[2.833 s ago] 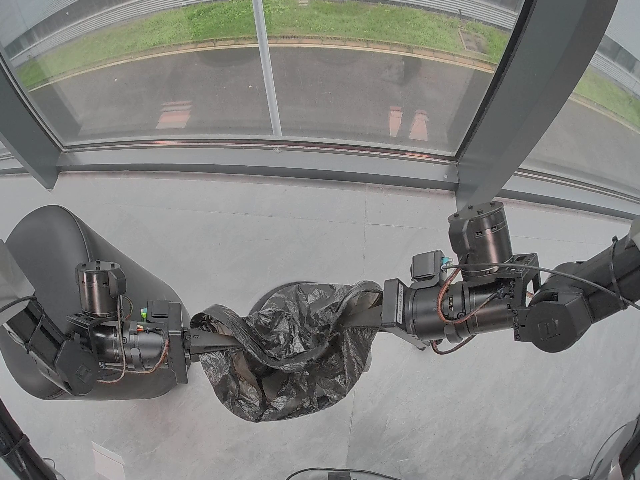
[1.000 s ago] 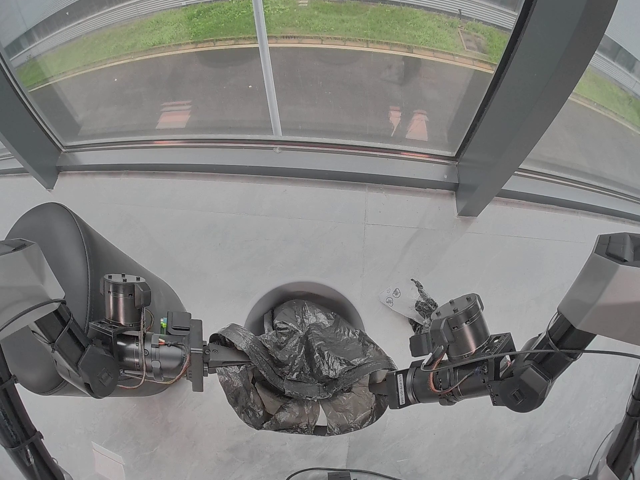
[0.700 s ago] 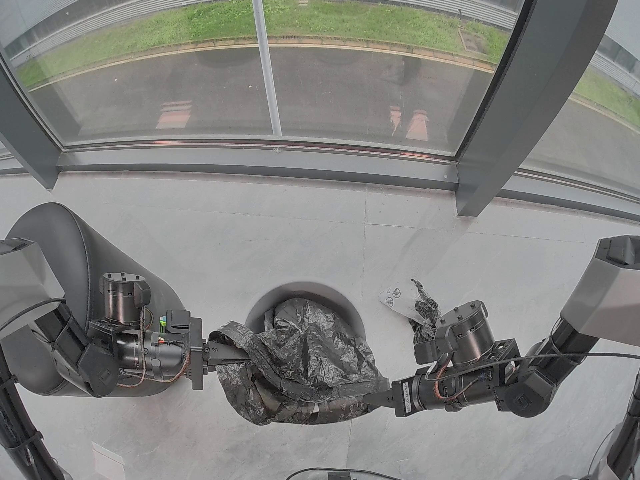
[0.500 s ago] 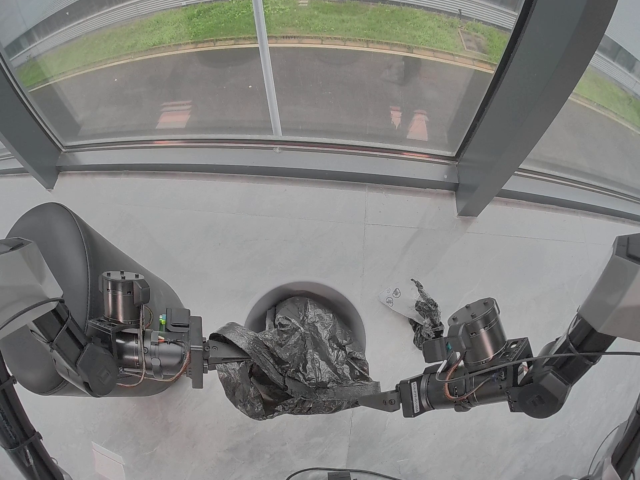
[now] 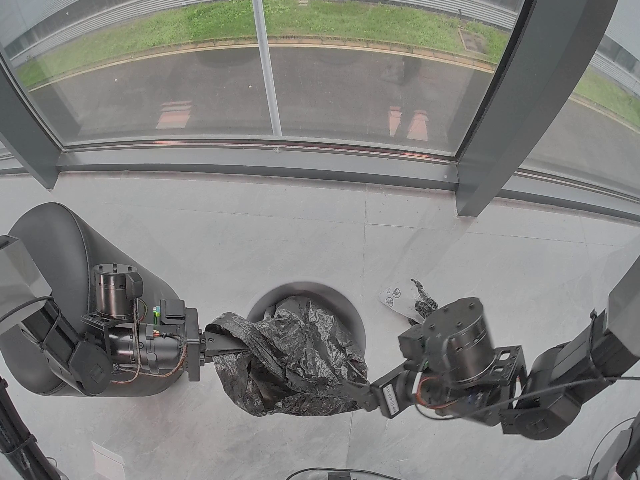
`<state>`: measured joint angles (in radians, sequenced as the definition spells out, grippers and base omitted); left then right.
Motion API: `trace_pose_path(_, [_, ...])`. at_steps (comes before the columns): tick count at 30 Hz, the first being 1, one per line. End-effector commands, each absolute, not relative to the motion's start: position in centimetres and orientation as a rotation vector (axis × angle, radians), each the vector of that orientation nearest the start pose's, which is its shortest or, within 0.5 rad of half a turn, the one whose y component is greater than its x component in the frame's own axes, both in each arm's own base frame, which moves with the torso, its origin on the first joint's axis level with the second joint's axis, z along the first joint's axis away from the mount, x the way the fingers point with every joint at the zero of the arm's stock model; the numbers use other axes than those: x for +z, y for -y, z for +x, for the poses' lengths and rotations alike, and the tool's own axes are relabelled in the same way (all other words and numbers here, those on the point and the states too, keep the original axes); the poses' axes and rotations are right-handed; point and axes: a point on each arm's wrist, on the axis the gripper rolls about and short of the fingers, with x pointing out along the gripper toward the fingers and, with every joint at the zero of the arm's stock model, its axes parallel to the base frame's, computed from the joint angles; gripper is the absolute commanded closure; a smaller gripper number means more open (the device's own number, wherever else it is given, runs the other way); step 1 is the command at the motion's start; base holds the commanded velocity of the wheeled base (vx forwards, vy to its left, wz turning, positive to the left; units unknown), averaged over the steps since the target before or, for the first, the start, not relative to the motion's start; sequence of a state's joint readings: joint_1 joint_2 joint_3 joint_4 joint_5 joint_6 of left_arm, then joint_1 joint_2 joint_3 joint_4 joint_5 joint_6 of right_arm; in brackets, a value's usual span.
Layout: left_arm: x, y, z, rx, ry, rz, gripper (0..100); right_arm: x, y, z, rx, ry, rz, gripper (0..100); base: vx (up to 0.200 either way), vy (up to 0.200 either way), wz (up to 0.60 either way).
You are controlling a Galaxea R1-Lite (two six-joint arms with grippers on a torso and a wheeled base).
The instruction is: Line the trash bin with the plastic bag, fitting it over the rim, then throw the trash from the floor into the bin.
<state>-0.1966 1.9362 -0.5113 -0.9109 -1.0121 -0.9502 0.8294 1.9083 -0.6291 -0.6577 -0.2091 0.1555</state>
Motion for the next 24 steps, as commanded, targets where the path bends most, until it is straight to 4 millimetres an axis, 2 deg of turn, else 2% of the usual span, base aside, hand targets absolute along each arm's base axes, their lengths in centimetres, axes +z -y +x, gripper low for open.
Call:
trace_pose_path(1, [8.2,7.5,27.6,-0.866,-0.997,-1.007,100,6.9,-27.7,18.9,0.631,-0.515,-0.336,0,0.0,0.0,0.0])
trace_pose_path(5, [8.1,7.8,27.6,-0.872,-1.007,-1.002,100,6.3,-29.4,18.0,0.665,-0.49,-0.403,0,0.0,0.0,0.0])
trace_pose_path(14, [8.2,7.8,27.5,-0.874,-1.002,-1.0,100,4.0,-30.7,17.6,0.687,-0.52,-0.449,0,0.0,0.0,0.0])
trace_pose_path(16, [8.3,7.8,27.5,-0.876,-1.002,-0.999,100,3.5,-31.0,18.4,0.662,-0.521,-0.45,0,0.0,0.0,0.0])
trace_pose_path(20, [8.7,7.9,27.1,-0.885,-0.996,-0.994,100,2.8,-30.3,22.0,0.565,-0.526,-0.422,0,0.0,0.0,0.0])
trace_pose_path(24, [8.9,8.0,26.9,-0.894,-0.991,-0.989,100,2.4,-29.8,23.9,0.518,-0.532,-0.407,0,0.0,0.0,0.0])
